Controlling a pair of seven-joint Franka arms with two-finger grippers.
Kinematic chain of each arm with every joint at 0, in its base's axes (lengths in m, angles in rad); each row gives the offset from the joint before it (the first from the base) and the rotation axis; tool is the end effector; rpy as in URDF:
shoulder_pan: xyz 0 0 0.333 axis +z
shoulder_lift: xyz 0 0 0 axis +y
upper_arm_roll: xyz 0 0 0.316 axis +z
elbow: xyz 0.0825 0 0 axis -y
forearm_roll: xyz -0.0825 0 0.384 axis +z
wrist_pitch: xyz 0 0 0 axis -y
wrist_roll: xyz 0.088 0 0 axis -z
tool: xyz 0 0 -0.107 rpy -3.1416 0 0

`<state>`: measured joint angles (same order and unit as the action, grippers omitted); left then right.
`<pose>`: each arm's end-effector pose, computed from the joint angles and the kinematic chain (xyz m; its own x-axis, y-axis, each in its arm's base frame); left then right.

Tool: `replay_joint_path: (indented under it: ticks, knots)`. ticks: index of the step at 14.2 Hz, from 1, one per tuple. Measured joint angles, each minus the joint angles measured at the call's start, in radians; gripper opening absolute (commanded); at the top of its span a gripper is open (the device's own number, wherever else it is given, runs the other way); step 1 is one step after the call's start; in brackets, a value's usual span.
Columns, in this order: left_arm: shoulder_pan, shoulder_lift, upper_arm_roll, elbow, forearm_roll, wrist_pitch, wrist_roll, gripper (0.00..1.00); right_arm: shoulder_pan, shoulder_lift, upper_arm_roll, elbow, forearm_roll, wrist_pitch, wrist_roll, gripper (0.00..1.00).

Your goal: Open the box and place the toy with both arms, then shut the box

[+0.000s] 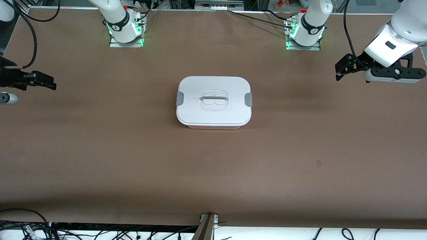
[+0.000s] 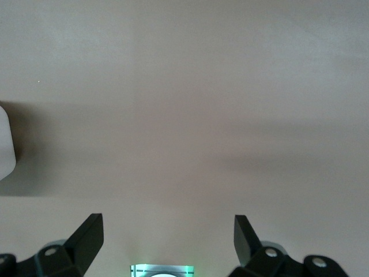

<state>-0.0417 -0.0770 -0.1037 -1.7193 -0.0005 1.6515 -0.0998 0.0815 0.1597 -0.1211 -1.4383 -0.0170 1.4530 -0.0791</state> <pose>0.5300 -0.0797 0.6028 0.9989 -0.0453 0.0095 -0.0452 -0.9990 -0.0065 0.5888 -0.0195 0.5860 0.9887 0.0366 -0.1457 0.0407 -0.9989 0.0248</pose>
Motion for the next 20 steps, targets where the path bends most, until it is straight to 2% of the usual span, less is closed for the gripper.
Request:
replay_joint_path:
  ticks: [10, 20]
  knots:
    - [0.001, 0.087, -0.004, 0.090, 0.001, 0.001, -0.007, 1.00, 0.000, 0.000, 0.000, 0.000, 0.000, 0.000, 0.000, 1.00]
    - [0.005, 0.107, -0.004, 0.097, 0.003, -0.001, -0.008, 1.00, 0.000, 0.000, 0.000, 0.000, 0.000, 0.000, 0.000, 1.00]
